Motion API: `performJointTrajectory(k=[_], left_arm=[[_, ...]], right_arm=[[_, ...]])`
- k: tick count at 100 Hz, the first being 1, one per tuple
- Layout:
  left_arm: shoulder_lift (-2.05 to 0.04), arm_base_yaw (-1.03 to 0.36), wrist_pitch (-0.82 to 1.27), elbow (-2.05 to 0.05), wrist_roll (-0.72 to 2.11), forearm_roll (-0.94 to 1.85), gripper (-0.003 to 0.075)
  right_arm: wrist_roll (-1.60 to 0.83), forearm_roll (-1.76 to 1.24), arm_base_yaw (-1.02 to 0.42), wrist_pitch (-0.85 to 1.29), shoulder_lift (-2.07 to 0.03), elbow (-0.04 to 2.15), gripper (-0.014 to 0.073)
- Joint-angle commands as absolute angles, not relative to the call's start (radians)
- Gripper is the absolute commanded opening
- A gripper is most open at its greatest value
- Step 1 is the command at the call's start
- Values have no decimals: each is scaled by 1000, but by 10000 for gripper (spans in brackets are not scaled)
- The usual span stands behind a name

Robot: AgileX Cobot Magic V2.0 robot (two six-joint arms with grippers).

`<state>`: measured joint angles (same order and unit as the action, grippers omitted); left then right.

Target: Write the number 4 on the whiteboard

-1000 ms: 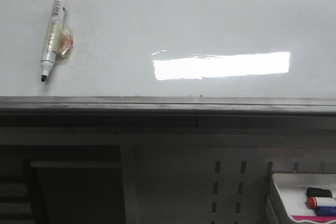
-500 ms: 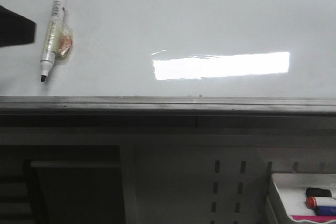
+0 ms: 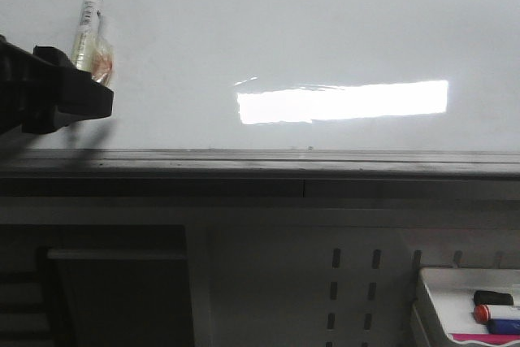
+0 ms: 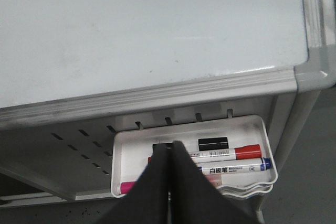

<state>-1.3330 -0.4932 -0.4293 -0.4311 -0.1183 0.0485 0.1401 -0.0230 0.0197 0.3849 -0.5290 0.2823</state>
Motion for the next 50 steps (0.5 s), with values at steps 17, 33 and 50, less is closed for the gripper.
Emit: performJointTrajectory(k=[17,33,50], left_arm=[[-1323,-500,-503,-461,-114,55,-20],[-1296,-500,-500,-461,-114,-57,-20],[-1201,-503,-495,-450,-114,-398,-20]], right_arm=[[138,-38,-17,363,-542,327,-64],[118,-41,-170,427,-544,381,-64],[118,-53,-432,417,-564,465,-64]])
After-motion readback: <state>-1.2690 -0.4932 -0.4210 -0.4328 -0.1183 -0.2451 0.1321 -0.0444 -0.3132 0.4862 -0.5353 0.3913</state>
